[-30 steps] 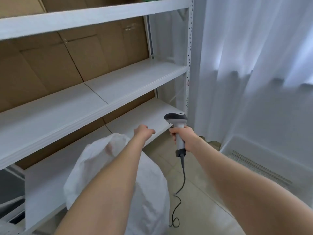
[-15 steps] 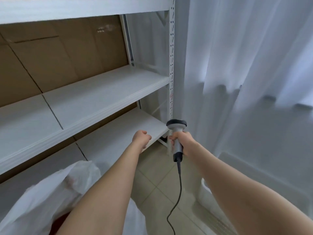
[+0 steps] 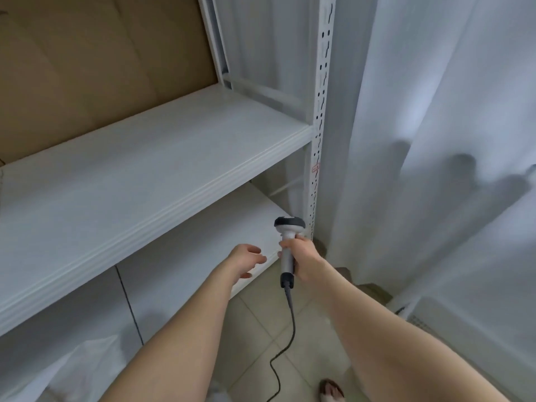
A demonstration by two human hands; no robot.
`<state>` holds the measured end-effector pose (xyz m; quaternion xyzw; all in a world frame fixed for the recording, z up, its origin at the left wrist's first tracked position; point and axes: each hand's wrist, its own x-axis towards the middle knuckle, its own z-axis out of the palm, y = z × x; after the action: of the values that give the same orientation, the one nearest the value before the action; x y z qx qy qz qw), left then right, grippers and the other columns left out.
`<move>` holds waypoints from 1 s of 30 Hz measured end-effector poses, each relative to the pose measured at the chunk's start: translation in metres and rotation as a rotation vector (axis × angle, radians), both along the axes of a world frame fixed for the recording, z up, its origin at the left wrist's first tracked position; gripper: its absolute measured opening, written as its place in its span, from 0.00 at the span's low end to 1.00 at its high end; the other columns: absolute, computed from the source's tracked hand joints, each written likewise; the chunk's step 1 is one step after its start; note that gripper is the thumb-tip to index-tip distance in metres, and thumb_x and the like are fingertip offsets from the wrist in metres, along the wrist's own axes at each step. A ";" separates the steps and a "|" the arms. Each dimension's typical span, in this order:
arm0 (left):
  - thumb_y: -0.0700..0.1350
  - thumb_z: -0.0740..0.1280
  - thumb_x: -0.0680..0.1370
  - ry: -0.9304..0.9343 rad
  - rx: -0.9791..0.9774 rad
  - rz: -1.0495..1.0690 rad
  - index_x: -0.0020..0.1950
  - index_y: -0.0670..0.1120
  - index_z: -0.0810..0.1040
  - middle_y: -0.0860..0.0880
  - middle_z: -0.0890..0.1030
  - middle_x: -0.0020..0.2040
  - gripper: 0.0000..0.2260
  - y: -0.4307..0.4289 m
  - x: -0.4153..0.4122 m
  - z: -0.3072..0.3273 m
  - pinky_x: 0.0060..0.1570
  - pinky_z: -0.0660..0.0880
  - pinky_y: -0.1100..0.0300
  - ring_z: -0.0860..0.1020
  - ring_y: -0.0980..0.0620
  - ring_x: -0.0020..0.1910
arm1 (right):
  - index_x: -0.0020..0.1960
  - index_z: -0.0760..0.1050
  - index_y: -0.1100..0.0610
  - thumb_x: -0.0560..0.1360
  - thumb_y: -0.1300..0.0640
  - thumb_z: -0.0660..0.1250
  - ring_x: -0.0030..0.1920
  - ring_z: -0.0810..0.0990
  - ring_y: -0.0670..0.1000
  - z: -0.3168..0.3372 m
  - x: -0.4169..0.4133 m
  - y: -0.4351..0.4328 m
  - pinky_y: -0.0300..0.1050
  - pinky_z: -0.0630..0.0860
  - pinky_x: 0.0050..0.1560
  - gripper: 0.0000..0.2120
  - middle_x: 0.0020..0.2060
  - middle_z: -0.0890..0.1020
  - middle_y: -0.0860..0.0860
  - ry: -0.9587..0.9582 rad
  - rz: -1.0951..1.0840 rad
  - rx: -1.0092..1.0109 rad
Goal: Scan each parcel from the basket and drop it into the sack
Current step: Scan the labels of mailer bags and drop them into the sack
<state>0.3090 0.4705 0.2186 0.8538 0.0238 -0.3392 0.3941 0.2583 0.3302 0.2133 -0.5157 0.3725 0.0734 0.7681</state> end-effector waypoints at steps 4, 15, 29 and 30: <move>0.50 0.67 0.78 0.076 -0.046 -0.056 0.69 0.45 0.71 0.49 0.76 0.61 0.21 -0.020 0.050 -0.028 0.53 0.75 0.58 0.76 0.51 0.58 | 0.58 0.72 0.60 0.78 0.64 0.66 0.47 0.77 0.55 -0.037 0.064 -0.017 0.59 0.75 0.62 0.10 0.42 0.77 0.54 -0.013 0.107 -0.021; 0.44 0.70 0.75 0.149 -0.060 0.106 0.61 0.45 0.78 0.48 0.84 0.50 0.15 -0.045 0.151 -0.164 0.53 0.74 0.57 0.81 0.54 0.49 | 0.63 0.72 0.67 0.76 0.72 0.60 0.48 0.71 0.58 -0.167 0.206 -0.017 0.66 0.70 0.65 0.15 0.40 0.72 0.55 0.087 0.152 0.031; 0.42 0.67 0.77 0.009 0.116 0.389 0.65 0.43 0.75 0.40 0.77 0.62 0.16 0.003 0.215 -0.270 0.63 0.73 0.48 0.76 0.42 0.61 | 0.62 0.73 0.61 0.77 0.68 0.62 0.48 0.75 0.58 -0.269 0.272 0.007 0.60 0.76 0.60 0.14 0.49 0.76 0.57 0.174 0.198 -0.072; 0.42 0.67 0.77 0.012 0.111 0.382 0.65 0.43 0.75 0.40 0.77 0.62 0.16 0.002 0.217 -0.273 0.63 0.73 0.48 0.75 0.42 0.61 | 0.63 0.73 0.62 0.77 0.67 0.62 0.49 0.75 0.58 -0.273 0.273 0.006 0.60 0.76 0.61 0.15 0.49 0.76 0.57 0.180 0.201 -0.081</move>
<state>0.5258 0.4730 -0.0543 0.8522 0.2063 -0.2614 0.4035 0.5312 0.3359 -0.0593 -0.5723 0.3888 0.1810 0.6990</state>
